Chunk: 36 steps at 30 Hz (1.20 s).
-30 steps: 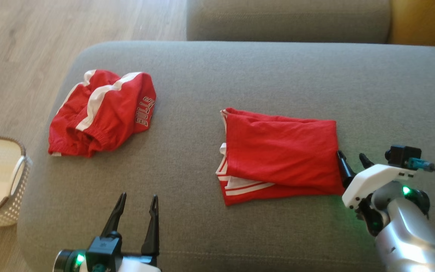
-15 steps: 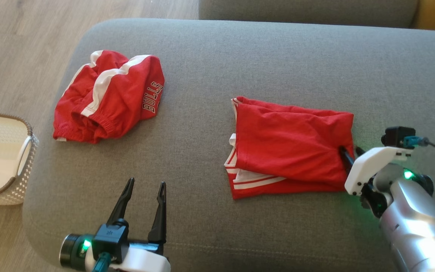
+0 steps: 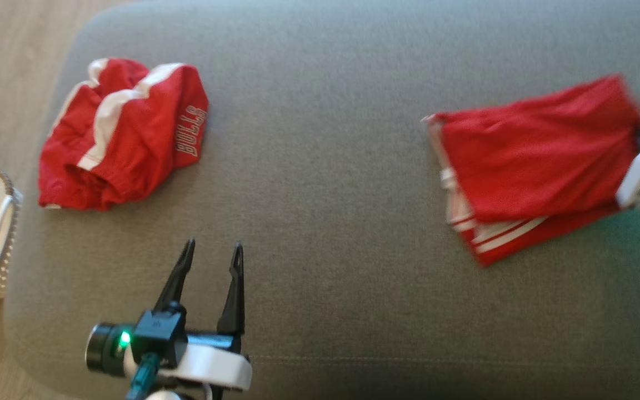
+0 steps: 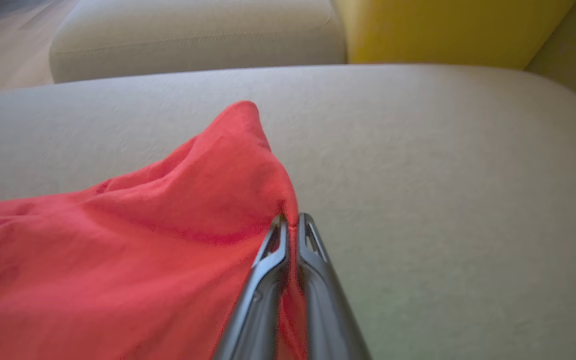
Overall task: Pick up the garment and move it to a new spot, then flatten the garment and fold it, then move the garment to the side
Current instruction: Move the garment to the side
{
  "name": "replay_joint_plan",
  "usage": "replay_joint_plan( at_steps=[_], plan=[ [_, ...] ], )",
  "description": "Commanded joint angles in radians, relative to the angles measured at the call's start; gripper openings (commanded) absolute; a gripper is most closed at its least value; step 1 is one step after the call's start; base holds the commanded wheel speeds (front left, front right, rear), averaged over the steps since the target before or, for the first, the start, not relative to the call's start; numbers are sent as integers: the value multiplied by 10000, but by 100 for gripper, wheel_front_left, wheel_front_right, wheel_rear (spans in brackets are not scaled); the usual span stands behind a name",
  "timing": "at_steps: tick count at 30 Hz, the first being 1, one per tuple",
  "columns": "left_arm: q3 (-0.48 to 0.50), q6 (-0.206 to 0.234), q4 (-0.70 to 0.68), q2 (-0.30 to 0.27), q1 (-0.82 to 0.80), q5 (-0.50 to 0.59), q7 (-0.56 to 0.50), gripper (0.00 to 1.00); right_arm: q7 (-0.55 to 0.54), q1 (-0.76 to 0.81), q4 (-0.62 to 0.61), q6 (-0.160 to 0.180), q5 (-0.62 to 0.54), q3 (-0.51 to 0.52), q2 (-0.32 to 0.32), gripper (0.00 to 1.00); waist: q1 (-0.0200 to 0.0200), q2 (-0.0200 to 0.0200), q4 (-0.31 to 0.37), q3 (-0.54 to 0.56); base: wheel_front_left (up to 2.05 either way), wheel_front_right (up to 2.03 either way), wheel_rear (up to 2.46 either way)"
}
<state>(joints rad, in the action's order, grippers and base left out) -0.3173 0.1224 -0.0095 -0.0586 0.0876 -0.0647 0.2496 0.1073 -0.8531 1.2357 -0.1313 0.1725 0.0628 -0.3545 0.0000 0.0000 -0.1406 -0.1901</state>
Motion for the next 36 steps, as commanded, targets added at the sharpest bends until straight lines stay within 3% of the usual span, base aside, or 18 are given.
replay_joint_plan(
  at_steps=[1,11,17,23,24,25,26,27,36],
  plan=[
    [229,-10,-418,82,-536,-75,122,100,93,-654,-204,6,-303,-9,-436,0,0,0,337,-541,0,0,0],
    [72,-23,-615,83,-1125,-141,122,100,-150,-2317,-458,6,-2105,897,-1941,0,0,0,955,-1453,0,0,0],
    [-2,14,-642,83,-1416,-257,122,100,-559,-2693,-1264,6,-3701,2032,-2409,0,0,0,1245,-1893,0,0,0],
    [-71,-25,-570,83,-1689,-334,122,100,-989,-2377,-2383,6,-5072,3390,-2085,0,0,0,1271,-2154,0,0,0],
    [-75,-44,-554,83,-1728,-344,122,100,-1037,-2292,-2583,6,-5275,3606,-1991,13,0,0,1248,-2178,0,0,0],
    [-78,-64,-540,83,-1763,-350,122,100,-1047,-2217,-2769,6,-5457,3775,-1893,13,0,0,1213,-2194,0,0,0],
    [-75,-80,-529,83,-1790,-350,122,100,-1067,-2155,-2904,6,-5606,3944,-1836,1,0,0,1172,-2209,0,0,0],
    [-63,-84,-519,83,-1806,-344,122,100,-1086,-2100,-3008,6,-5738,4092,-1781,0,0,0,1133,-2210,0,0,0],
    [12,-66,-431,83,-1655,-370,122,100,-1525,-1490,-3957,6,-6876,5118,-1202,0,0,0,869,-1904,0,0,0]
  ],
)
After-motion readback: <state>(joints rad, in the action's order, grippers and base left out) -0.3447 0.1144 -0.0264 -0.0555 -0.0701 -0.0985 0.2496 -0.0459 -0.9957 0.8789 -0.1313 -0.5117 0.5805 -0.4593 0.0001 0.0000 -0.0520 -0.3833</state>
